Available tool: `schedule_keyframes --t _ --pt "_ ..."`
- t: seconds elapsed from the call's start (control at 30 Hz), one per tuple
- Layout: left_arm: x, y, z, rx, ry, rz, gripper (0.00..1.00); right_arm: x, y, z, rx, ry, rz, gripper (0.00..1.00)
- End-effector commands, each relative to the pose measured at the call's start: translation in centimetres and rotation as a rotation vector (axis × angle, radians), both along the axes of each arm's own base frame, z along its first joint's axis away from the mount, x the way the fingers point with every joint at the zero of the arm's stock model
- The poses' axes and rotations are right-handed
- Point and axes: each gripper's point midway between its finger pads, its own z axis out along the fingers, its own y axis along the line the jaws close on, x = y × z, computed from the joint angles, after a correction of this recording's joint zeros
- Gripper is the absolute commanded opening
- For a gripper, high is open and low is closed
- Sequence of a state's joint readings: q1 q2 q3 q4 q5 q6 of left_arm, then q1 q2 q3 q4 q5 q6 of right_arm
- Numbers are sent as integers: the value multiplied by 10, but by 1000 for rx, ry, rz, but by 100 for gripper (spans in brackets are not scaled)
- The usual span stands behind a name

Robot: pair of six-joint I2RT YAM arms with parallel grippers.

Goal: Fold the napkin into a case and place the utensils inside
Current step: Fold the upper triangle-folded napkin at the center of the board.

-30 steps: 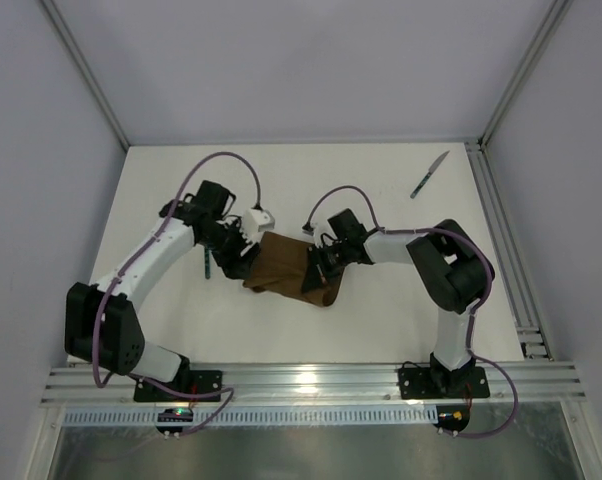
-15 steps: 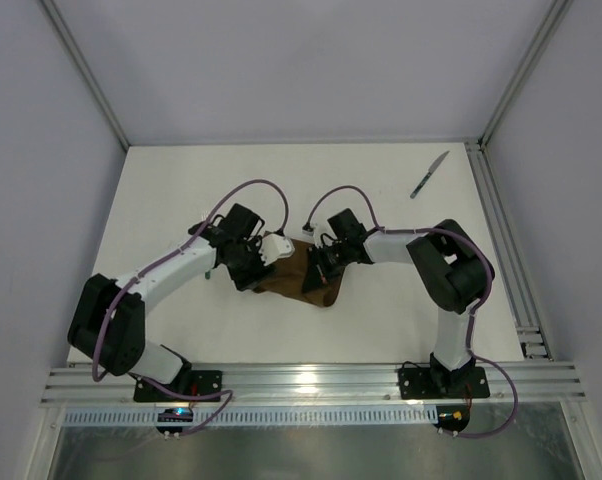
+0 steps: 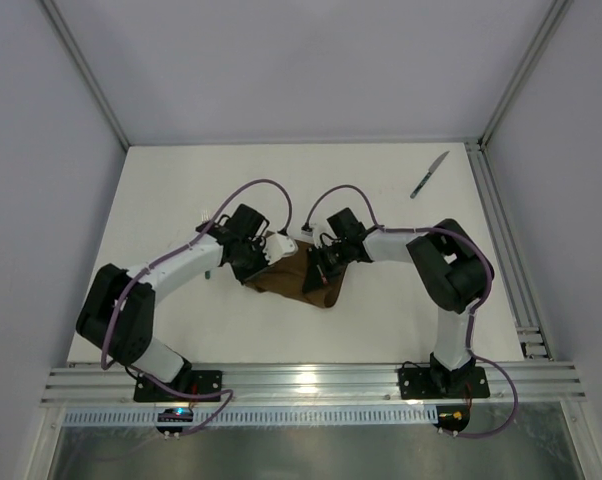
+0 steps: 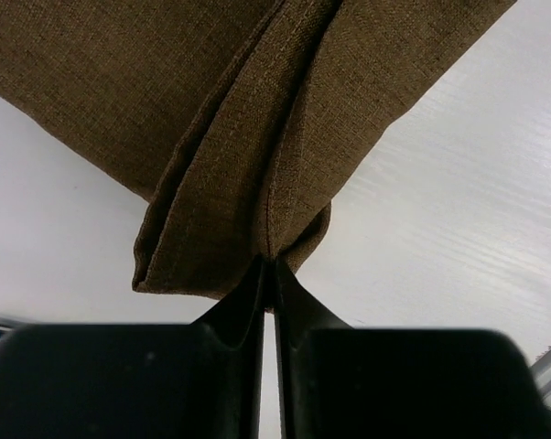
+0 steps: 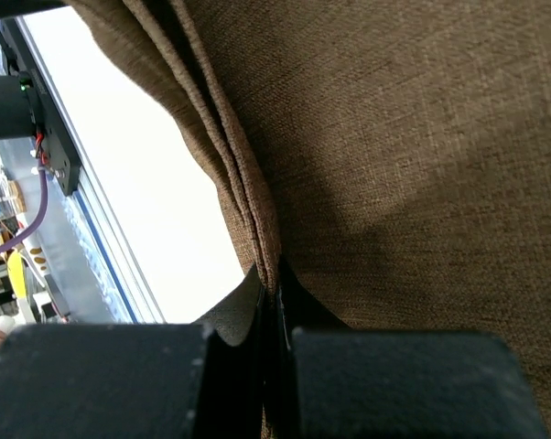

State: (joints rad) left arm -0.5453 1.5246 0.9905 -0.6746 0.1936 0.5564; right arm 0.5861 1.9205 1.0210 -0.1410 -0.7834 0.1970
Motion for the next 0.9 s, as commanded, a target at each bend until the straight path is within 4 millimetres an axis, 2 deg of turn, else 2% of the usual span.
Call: schedule_keyframes --t 0.0,0.2,0.33,0.4,0.47,0.67,0.7,0.77,0.8,0.87 --pt "22 -15 13 -51 -60 9 3 -1 3 6 19 -5 47 5" --pt "35 -25 20 -129 9 49 1 -3 1 13 19 -33 114 15" --pt "31 -22 13 -139 85 84 0 1 2 31 60 -59 122 37" --pt "32 -21 9 -139 101 98 0 7 -2 39 61 -70 96 52" --pt "33 -24 9 -148 116 99 0 13 -5 50 61 -90 75 57" --pt "38 -30 11 -164 140 118 0 46 -20 72 42 -159 -37 58" --pt "39 -31 13 -170 141 126 0 53 -21 76 40 -158 -74 56" --pt "41 -31 14 -185 151 136 0 65 -18 81 53 -180 -120 47" --pt "41 -32 15 -188 155 139 0 72 -16 80 50 -166 -161 32" --pt "43 -33 17 -199 161 154 0 93 -7 76 68 -177 -215 18"
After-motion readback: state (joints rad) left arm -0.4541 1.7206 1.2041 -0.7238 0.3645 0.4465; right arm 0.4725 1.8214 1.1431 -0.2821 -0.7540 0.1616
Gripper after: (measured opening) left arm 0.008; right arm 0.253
